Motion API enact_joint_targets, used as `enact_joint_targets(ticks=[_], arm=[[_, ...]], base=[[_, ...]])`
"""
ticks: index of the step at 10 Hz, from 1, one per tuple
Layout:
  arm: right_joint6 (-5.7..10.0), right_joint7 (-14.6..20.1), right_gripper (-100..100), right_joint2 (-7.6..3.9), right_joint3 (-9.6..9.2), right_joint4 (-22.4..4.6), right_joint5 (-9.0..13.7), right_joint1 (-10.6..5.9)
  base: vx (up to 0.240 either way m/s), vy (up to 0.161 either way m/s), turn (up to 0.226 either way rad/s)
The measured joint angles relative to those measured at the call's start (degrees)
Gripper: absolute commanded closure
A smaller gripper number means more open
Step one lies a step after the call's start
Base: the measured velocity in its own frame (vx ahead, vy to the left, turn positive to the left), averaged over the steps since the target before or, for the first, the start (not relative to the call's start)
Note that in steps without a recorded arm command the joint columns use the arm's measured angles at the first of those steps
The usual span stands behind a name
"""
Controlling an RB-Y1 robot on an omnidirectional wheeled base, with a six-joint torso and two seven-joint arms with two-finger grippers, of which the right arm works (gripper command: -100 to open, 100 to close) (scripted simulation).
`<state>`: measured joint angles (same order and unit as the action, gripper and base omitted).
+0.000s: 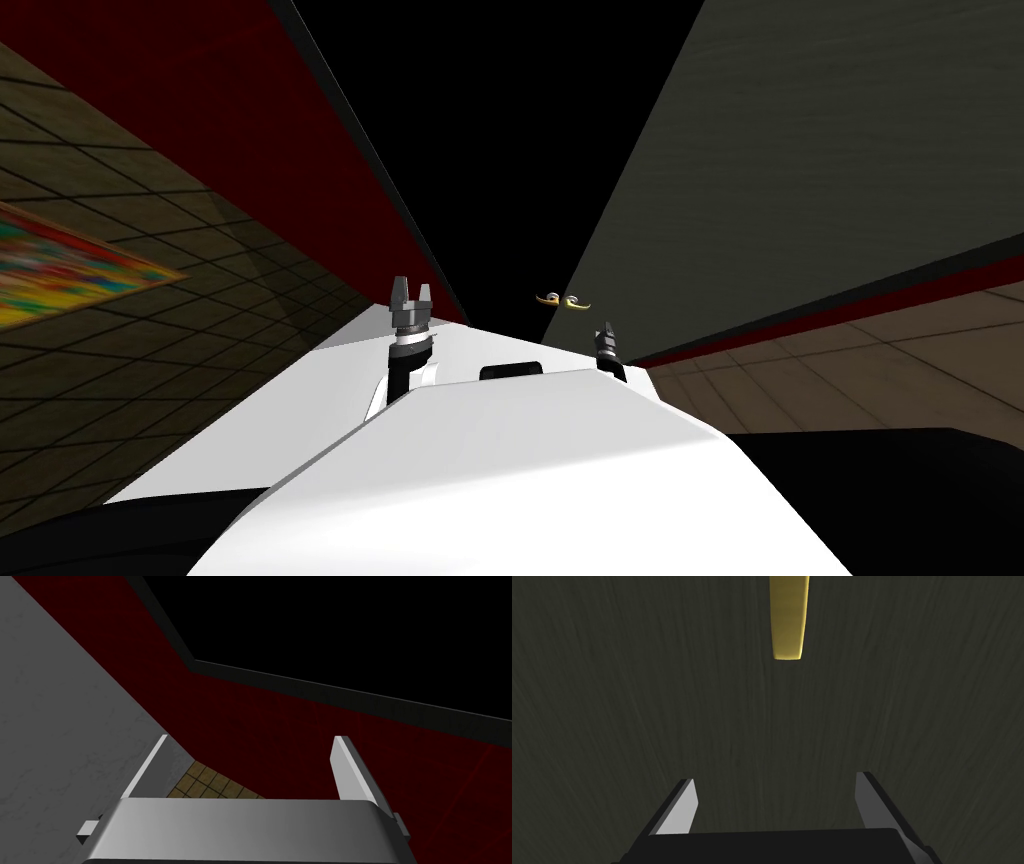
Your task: Pull the door open
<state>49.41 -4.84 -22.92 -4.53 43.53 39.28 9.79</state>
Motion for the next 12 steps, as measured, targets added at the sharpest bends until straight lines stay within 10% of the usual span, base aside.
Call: enact_joint_targets(ticks=[5,6,12], arm=[[-0.27,-0.1,-100,2.3,-2.11,2.0,-1.3,-3.12],[-0.07,0.1,100,2.34,-2.22,1.9,-1.4,-3.29],[-0.33,-0.1,100,2.32,-2.15,2.0,-1.4,-3.14]], base=[[0.122,-0.023,0.115],[-0.012,-0.004,-0.025],[-0.026,-0.007,-0.007]])
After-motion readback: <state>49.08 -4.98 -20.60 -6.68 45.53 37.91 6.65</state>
